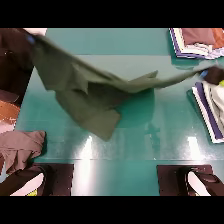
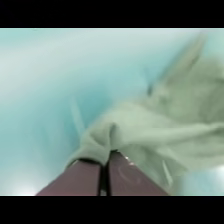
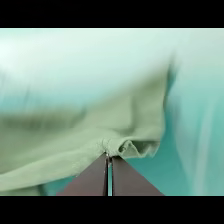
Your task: Fold the shirts.
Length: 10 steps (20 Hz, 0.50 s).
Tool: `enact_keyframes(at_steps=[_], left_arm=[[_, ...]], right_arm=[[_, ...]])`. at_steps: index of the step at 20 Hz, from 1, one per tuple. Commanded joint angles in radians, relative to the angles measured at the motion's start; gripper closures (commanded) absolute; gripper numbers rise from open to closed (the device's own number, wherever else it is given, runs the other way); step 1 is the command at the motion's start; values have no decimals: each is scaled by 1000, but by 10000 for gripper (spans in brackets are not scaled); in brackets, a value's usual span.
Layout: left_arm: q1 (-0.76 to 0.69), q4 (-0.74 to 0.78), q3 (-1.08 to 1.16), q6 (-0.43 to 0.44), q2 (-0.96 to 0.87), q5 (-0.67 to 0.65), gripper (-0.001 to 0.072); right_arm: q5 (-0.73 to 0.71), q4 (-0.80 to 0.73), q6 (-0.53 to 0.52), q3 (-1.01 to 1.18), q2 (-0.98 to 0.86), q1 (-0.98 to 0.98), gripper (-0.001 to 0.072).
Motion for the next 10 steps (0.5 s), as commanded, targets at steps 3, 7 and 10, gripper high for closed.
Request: enact_keyframes(at_steps=[3,7,10], left_arm=[[1,-55,346,-39,66,64,679],[1,-63,346,-76,198,207,679],[1,-64,347,-115,273,264,680]], right_arm=[[7,-110,12,408,30,0,698],[25,-225,32,605,31,0,698],[74,-253,34,733,0,0,698]])
